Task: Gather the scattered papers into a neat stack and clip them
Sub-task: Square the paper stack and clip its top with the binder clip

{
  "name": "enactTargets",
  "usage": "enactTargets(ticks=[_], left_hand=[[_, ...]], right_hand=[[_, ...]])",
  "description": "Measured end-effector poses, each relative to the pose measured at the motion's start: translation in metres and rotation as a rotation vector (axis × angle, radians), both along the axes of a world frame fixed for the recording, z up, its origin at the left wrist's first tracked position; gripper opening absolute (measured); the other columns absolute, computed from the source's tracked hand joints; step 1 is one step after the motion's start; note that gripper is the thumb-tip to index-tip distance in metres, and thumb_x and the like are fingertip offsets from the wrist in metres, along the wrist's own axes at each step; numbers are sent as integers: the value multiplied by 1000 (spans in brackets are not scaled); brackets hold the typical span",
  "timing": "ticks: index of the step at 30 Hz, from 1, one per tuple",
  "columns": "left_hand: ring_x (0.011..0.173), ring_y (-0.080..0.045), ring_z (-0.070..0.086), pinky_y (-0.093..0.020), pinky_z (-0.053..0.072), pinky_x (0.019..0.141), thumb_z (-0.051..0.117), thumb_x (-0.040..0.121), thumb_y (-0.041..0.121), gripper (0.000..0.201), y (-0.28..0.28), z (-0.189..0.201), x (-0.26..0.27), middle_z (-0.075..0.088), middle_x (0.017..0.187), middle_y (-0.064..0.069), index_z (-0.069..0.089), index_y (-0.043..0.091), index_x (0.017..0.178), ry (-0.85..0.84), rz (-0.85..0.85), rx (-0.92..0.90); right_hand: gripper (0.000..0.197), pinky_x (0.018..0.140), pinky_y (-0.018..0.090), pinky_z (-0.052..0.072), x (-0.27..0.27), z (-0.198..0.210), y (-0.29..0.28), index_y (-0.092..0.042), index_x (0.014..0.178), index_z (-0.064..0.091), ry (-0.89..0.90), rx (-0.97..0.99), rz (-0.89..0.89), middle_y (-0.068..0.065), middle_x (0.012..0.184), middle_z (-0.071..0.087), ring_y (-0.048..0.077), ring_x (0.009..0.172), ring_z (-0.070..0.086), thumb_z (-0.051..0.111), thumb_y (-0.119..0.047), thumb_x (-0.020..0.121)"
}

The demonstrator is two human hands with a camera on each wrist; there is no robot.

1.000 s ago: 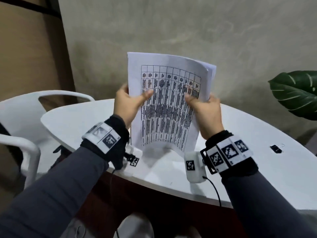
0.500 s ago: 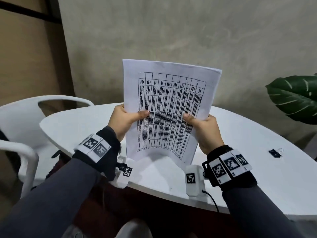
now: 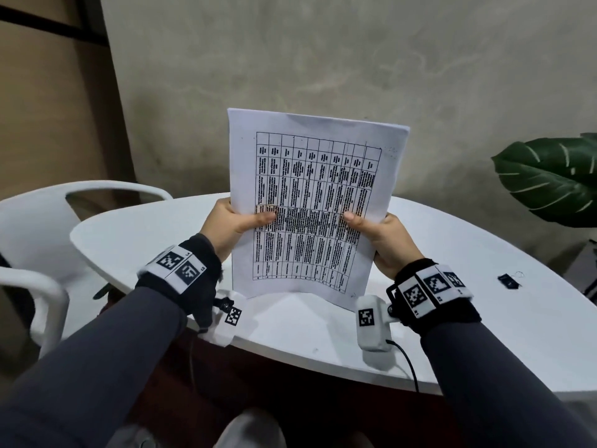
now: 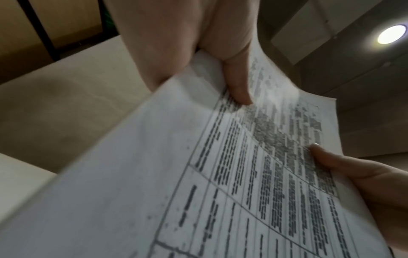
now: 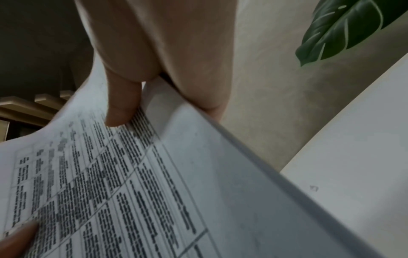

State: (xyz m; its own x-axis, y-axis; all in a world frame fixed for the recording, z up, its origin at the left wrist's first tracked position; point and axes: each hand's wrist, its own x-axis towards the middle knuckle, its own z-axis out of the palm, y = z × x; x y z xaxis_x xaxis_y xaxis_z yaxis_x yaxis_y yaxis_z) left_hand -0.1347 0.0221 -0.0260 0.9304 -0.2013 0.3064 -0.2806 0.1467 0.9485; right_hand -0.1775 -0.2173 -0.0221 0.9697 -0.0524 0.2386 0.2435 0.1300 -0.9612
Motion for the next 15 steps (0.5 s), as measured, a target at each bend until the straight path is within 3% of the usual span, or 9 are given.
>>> enactTargets(ticks=[3,5,8,10,12,13,15], left_hand=[[91,-26,68,-49,48,99,81,52,26,34,-15,4,-5,72,89,-6,69,13,81,8,30,19],[100,-34,66,-51,47,99,78,56,23,30,-30,7,-7,71,96,-11,69,13,83,-2,22,41],[101,-33,66,-50,47,100,76,67,13,19,-59,11,-4,70,95,-10,68,11,84,-13,-19,44],[98,-30,65,-49,47,100,74,71,5,16,-72,15,1,69,94,-9,68,8,86,-21,-28,13],[97,-27,66,-47,48,100,76,65,11,25,-82,17,5,69,95,-7,67,9,88,-35,-35,-15],[97,-27,66,-46,48,99,77,61,16,31,-87,17,8,70,96,-6,67,9,89,-40,-34,-12],[100,-29,67,-47,49,98,81,53,28,52,-89,15,13,70,99,-10,66,2,96,-50,-14,1]], right_hand=[[58,71,29,58,0,4,-13,-7,89,65,27,-29,-47,-1,78,72,12,73,67,85,-36,41],[72,79,35,54,-4,6,-28,-4,96,64,45,-52,-102,6,88,71,21,80,65,89,-41,40],[78,75,31,56,-15,9,-69,-17,110,59,86,-13,-236,-3,96,72,14,83,69,78,-58,46],[58,71,29,51,-18,8,-106,-21,105,58,112,71,-501,-3,95,65,14,81,63,70,-60,63],[41,66,28,46,-21,0,-153,-14,106,59,147,161,-910,-1,87,61,15,72,57,71,-41,78],[39,69,29,45,-24,-5,-176,-10,110,60,171,151,-1092,0,88,60,18,74,58,71,-31,79],[42,78,28,43,-31,-17,-211,-9,120,57,298,35,-1280,5,103,62,25,93,61,65,-21,81]])
